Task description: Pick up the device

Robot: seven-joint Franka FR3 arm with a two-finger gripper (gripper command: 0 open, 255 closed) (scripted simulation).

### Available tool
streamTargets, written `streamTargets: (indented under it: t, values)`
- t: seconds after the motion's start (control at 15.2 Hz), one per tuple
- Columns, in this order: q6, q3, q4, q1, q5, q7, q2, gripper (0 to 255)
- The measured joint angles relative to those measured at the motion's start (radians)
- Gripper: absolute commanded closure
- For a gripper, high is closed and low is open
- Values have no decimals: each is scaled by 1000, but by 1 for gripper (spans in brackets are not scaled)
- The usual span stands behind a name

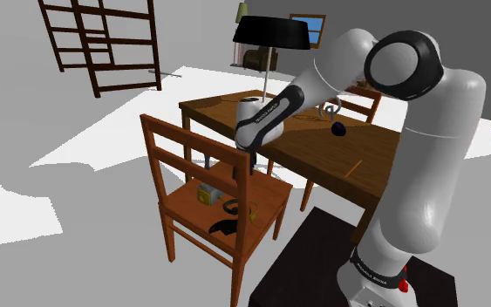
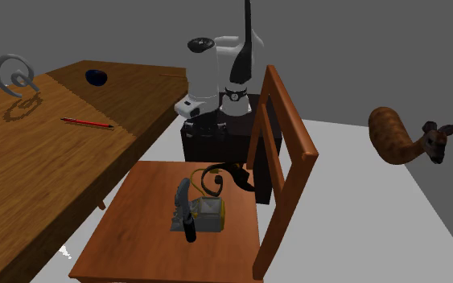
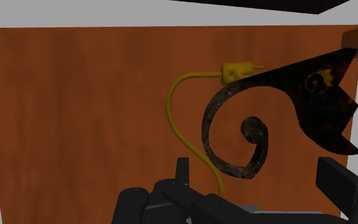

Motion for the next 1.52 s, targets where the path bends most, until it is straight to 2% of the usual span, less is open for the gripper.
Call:
streamTargets:
  t: [0.4, 0.79, 1.32, 1.39, 1.52]
  values:
    - [84, 30, 172, -19, 59, -65, 250, 0]
    - [109, 64, 375, -45, 91, -115, 473, 0]
    - [163, 73, 438, -53, 98, -126, 589, 0]
    - [168, 74, 436, -53, 98, -126, 593, 255]
    - [173, 71, 437, -54, 98, -125, 593, 255]
